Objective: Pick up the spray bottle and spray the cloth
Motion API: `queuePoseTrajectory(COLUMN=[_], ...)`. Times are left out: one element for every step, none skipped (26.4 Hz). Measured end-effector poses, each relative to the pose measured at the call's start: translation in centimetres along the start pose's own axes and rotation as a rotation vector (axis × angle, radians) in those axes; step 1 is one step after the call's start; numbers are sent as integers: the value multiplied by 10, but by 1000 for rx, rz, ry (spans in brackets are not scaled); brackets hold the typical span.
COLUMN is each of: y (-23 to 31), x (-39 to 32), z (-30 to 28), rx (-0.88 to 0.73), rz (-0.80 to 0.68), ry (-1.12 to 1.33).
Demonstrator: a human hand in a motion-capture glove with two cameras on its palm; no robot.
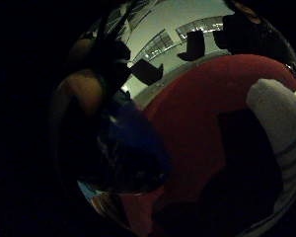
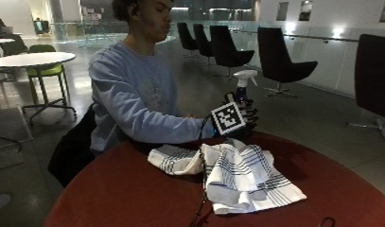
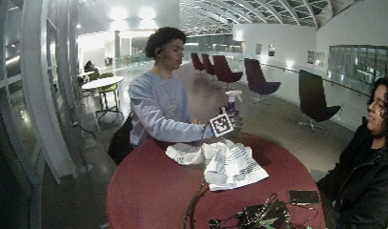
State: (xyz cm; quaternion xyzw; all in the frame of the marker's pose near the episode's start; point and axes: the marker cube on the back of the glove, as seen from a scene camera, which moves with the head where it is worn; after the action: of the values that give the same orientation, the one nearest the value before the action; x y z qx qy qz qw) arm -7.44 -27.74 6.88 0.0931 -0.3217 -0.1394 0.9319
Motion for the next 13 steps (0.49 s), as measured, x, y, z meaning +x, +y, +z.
queuePoseTrajectory(y=[-1, -1, 0, 3, 8, 14, 22, 30, 39, 50, 62, 75, 90], x=[2, 4, 6, 8, 6, 2, -4, -12, -19, -26, -32, -37, -41], z=[1, 2, 1, 0, -3, -7, -12, -20, -29, -41, -55, -71, -90], rx=[6, 13, 16, 17, 19, 26, 37, 48, 58, 66, 75, 84, 92], rz=[6, 13, 17, 18, 14, 6, -4, -15, -25, -36, -46, -51, -52], ry=[9, 27, 49, 69, 81, 86, 89, 97, 121, 165, 232, 317, 411])
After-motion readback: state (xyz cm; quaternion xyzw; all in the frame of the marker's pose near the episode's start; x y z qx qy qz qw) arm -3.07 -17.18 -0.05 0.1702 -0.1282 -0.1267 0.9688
